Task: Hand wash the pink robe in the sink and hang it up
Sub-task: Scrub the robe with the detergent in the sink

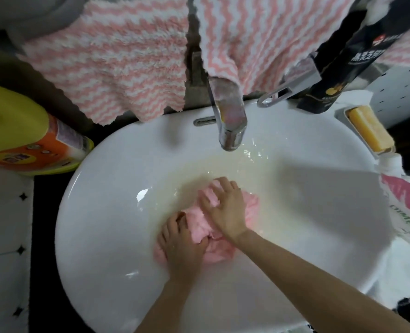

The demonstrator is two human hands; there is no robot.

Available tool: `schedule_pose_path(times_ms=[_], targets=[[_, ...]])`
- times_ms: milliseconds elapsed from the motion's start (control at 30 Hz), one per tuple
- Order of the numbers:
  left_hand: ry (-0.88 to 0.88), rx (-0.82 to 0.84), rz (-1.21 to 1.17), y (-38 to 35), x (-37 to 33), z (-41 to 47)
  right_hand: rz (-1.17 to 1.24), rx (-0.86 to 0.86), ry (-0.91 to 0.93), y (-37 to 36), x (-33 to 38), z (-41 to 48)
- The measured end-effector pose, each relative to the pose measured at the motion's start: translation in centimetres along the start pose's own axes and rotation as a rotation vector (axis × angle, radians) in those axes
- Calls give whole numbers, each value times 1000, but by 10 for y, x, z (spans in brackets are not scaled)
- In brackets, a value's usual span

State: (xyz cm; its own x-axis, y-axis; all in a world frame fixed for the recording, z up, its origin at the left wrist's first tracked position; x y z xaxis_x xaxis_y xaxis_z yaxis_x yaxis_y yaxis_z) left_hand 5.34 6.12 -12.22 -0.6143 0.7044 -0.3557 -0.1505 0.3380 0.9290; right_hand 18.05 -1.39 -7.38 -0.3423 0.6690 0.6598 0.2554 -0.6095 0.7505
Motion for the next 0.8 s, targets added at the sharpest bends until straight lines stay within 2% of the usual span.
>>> schedule_pose_path(times_ms=[100, 233, 300, 333, 400, 433, 500, 567, 667, 800], targets=[[-5, -30, 38, 3, -3, 1, -132, 90, 258, -11, 4, -41], [-51, -45, 117, 3, -6, 2, -236, 107, 302, -36, -11, -9], [-72, -56, 77, 3, -9, 1, -241, 142, 244, -40, -7, 17], [-73, -58, 64, 4, -10, 1, -205, 186, 158, -39, -7, 28], [-64, -77, 54, 7, -10, -1, -72, 223, -32, -30, -14, 33], [-48, -83, 49, 8, -8, -1, 2, 202, -58, -21, -15, 28], [-4, -73, 36, 8, -5, -1, -16, 153, 133, -3, -5, 4], [6, -70, 33, 7, -4, -1, -120, 188, 309, -7, -1, -27], [-49, -51, 40, 6, -6, 0, -212, 189, 313, -25, -13, -33], [-27, 0, 62, 5, -4, 2, -277, 185, 224, -40, -9, 16]])
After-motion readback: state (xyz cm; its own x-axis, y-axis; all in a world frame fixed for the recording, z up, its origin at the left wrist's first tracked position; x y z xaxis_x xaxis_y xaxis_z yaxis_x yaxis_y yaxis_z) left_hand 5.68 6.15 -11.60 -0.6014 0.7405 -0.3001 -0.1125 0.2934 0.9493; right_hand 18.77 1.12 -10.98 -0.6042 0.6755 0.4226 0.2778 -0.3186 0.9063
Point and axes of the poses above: each hand's wrist, its own z-axis towards the middle knuckle, its own y-axis out of the back of the hand, x = y × z, the point moved 7 cm from there along z, towards the middle knuckle, and after that the axes turned 1 degree about z, right-handed, at the moved point
